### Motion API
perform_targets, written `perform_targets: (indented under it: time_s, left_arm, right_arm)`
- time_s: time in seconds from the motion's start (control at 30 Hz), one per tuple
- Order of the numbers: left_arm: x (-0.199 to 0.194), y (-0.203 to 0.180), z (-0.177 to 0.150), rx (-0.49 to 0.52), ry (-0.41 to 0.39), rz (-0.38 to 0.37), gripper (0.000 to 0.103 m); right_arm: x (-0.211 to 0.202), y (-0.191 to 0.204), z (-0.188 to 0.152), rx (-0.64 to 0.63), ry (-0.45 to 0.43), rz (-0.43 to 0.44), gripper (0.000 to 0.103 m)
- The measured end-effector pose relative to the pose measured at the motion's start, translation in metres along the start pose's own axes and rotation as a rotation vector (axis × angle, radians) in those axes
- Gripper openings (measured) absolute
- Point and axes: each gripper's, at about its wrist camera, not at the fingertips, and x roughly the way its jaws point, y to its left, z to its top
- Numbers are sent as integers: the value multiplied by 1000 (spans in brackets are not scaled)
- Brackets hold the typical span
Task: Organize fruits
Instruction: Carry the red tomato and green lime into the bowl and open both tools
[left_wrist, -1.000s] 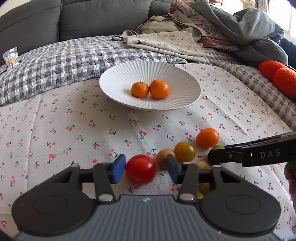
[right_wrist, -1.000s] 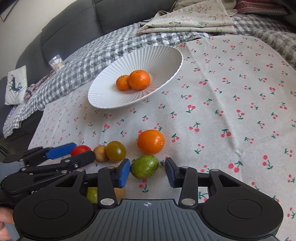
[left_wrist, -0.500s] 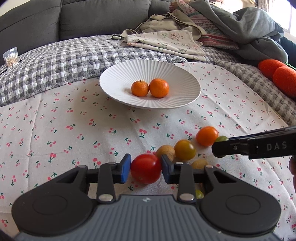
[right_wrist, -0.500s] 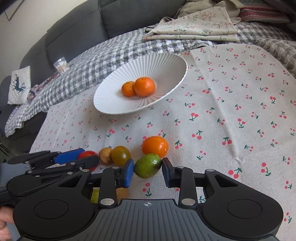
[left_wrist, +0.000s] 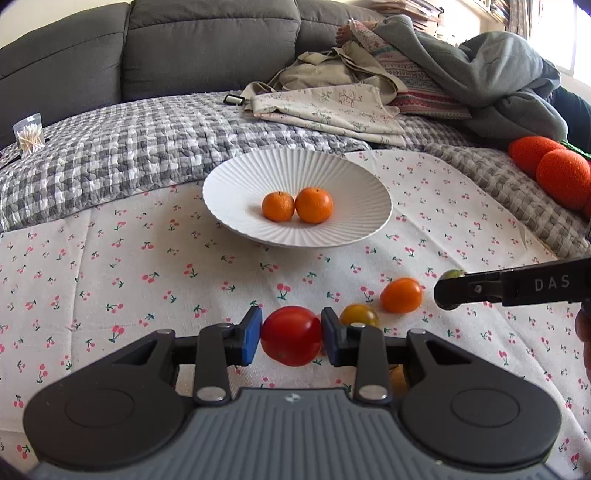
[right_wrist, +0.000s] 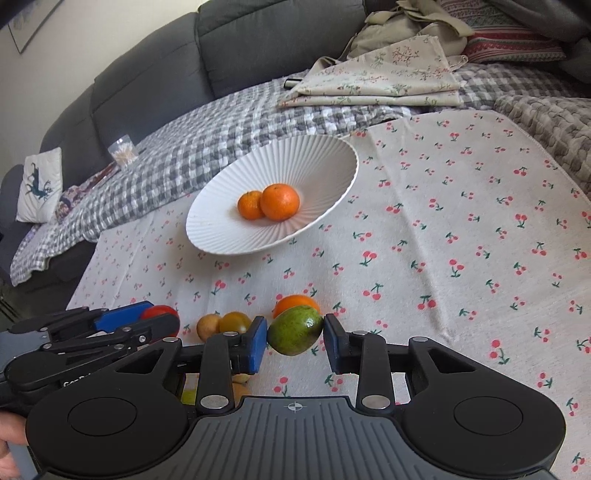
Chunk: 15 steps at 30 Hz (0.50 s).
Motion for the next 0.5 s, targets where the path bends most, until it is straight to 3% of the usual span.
perform_targets:
  time_s: [0.5]
  left_arm:
    - [-10, 4, 9, -42, -57, 8, 33]
  right_arm:
    - [-12, -12, 8, 31, -43, 2, 32]
